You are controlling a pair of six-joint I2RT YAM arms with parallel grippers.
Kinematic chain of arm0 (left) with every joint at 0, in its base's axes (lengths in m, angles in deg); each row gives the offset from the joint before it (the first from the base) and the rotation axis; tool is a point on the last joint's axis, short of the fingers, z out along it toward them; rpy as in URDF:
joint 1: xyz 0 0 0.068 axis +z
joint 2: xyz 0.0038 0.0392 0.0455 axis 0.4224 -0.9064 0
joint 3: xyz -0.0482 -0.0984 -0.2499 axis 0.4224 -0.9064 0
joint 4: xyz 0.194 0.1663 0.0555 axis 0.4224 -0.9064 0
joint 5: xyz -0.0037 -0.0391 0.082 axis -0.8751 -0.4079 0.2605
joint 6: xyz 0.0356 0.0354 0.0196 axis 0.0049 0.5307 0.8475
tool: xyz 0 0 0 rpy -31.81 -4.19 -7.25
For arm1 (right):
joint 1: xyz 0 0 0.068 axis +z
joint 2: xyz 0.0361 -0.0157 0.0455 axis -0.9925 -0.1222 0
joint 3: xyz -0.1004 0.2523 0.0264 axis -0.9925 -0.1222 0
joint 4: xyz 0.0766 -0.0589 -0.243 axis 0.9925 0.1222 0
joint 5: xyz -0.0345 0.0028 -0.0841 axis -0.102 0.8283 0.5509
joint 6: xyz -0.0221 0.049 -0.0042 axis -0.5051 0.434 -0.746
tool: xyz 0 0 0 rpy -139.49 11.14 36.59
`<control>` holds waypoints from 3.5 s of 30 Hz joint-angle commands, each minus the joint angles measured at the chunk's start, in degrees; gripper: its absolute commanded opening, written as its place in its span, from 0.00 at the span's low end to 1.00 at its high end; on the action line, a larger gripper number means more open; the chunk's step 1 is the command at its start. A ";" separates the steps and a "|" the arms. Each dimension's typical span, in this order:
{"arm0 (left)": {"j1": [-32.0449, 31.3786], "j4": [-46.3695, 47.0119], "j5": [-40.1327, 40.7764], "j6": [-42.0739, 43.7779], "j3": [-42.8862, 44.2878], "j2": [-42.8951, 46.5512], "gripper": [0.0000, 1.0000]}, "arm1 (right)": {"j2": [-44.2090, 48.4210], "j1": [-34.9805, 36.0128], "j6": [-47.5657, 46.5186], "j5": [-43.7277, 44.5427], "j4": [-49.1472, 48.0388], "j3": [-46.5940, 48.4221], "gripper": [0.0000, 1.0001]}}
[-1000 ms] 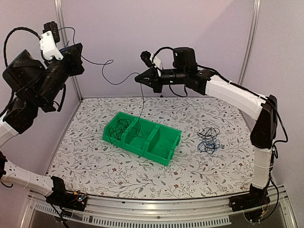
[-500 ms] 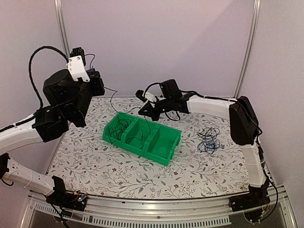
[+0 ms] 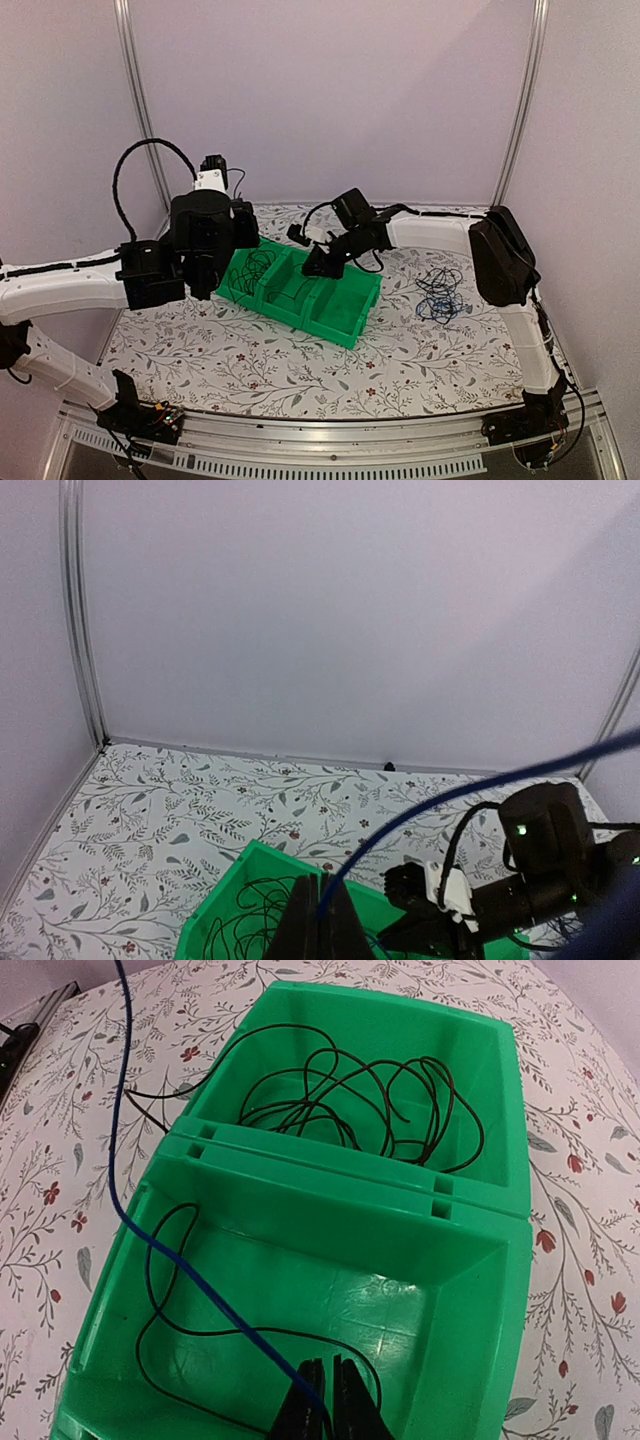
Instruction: Untangle the cables
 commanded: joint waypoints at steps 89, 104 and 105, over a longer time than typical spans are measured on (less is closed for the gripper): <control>13.08 -3.91 -50.49 -3.83 -0.02 -18.24 0.45 | 42.08 -19.82 1.70 -0.83 9.40 -35.32 0.60; 14.19 -19.56 -50.41 -10.69 29.76 -45.38 0.31 | 34.28 -19.83 3.94 -4.84 10.95 -31.03 0.58; 14.21 -20.11 -50.35 -10.85 30.20 -45.66 0.31 | 34.28 -19.76 4.04 -4.90 10.95 -31.28 0.58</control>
